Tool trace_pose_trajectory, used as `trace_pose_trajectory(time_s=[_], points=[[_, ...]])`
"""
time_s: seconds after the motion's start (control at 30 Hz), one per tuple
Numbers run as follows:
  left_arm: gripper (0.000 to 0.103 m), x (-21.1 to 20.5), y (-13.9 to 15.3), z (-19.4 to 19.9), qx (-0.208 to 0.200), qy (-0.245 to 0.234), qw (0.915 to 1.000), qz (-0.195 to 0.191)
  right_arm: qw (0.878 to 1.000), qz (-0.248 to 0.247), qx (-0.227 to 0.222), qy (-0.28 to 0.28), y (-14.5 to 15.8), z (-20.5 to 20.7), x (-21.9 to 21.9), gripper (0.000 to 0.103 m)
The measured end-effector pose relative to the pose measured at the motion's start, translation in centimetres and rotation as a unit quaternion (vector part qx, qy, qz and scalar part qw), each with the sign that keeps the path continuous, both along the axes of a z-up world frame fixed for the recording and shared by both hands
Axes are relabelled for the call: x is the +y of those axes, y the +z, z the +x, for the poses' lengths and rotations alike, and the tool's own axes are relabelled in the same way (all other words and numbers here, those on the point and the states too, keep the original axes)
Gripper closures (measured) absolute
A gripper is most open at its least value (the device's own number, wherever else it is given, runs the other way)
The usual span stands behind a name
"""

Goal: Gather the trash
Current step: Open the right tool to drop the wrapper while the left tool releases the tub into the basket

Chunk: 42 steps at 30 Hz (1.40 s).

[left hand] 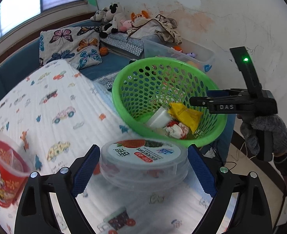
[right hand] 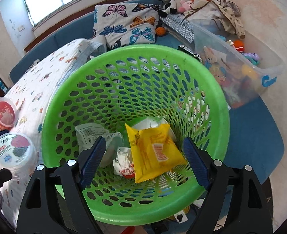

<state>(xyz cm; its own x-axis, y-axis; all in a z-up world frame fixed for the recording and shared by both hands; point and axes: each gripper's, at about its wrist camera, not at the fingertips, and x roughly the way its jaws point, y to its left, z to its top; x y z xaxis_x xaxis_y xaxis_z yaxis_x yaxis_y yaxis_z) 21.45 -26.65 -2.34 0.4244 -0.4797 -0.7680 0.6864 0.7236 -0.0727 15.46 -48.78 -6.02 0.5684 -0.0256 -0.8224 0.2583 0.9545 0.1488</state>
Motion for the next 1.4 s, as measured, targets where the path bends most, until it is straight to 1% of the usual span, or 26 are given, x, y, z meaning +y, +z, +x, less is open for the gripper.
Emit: trace_pose_trajectory(time_s=[0.23,0.37,0.57,0.67,0.8,1.0,1.07,1.33,1.4], points=[[0.017,-2.6,0.9,1.4,-0.026,-0.013,0.9996,0.007,1.000,-0.002,-0.022,-0.012,1.9,-1.1,-0.9,0.021],[0.017,-3.5,0.8,2.1,-0.018,-0.013,0.9997,0.005,0.999,0.004,-0.029,-0.017,2.3,-1.7,-1.4,0.021],[0.018,-4.9,1.0,2.3,-0.029,-0.023,0.9992,0.015,0.999,0.006,-0.032,-0.024,2.4,-2.3,-1.9,0.021],[0.018,-5.5,1.3,2.7,-0.032,-0.024,0.9991,0.012,0.999,0.009,-0.034,-0.026,2.5,-2.4,-2.0,0.021],[0.018,-6.3,1.5,3.2,-0.030,-0.026,0.9992,0.009,0.999,0.011,-0.034,-0.027,2.5,-2.5,-2.0,0.021],[0.017,-7.3,0.9,3.6,-0.018,-0.033,0.9993,0.004,0.999,0.014,-0.036,-0.031,2.6,-2.7,-1.9,0.020],[0.016,-7.3,0.9,3.6,-0.007,-0.036,0.9993,-0.001,0.999,0.012,-0.034,-0.032,2.5,-2.8,-1.9,0.020],[0.016,-6.5,1.1,3.2,-0.012,-0.033,0.9993,-0.012,0.999,0.013,-0.036,-0.038,3.0,-3.2,-1.9,0.020],[0.016,-6.5,1.0,3.3,-0.008,-0.030,0.9994,-0.015,0.999,0.012,-0.035,-0.038,3.1,-3.2,-1.6,0.020]])
